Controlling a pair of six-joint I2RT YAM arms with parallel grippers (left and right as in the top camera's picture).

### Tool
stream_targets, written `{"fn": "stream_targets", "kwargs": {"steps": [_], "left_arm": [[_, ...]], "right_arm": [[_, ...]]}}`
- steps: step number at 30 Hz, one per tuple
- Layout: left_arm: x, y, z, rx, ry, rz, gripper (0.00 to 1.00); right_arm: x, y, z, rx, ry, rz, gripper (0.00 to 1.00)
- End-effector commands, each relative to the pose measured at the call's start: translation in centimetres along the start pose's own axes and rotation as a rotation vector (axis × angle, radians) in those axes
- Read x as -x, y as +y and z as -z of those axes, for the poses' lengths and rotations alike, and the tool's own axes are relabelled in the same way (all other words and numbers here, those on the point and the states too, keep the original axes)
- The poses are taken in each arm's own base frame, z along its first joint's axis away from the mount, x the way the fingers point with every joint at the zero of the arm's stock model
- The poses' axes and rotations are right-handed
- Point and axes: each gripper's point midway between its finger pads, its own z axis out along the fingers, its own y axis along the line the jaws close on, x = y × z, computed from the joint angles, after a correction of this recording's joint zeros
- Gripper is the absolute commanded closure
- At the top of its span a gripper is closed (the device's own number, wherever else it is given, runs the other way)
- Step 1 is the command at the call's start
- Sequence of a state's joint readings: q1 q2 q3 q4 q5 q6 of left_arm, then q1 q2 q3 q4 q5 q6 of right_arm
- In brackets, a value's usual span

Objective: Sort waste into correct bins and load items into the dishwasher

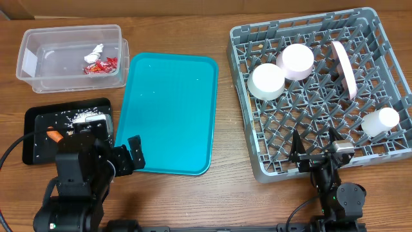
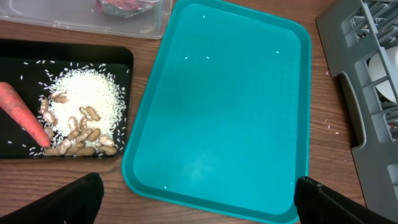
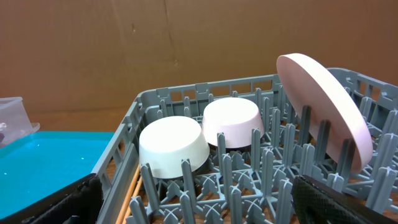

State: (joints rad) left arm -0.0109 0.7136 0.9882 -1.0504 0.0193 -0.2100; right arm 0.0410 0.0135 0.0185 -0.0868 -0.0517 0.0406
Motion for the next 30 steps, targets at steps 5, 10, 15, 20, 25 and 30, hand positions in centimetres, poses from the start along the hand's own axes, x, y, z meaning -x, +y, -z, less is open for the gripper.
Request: {"fn": "stream_targets", "kwargs": {"steps": [5,10,15,20,25,30], "left_arm": [[-0.05,0.1,-0.07,0.003,0.0,0.018,0.0],[-0.05,0.1,-0.07,0.003,0.0,0.017,0.0],[-0.05,0.1,-0.07,0.003,0.0,0.017,0.0],[-0.04,0.1,-0.07,0.003,0.0,0.018,0.0],[-0.05,0.1,-0.07,0.003,0.0,0.017,0.0],[0.02,0.44,0.2,0.021,-0.013,-0.006,0.0]], "right_arm": [[-0.13,0.01,-0.01,0.0,-0.006,0.011,0.0],[-0.13,0.01,-0.01,0.0,-0.006,0.011,0.0],[-0.13,0.01,-0.01,0.0,-0.006,0.011,0.0],[-0.13,0.01,-0.01,0.0,-0.006,0.011,0.0],[-0.13,0.01,-0.01,0.0,-0.006,0.011,0.0],[-0.13,0.01,-0.01,0.0,-0.006,0.011,0.0]]}}
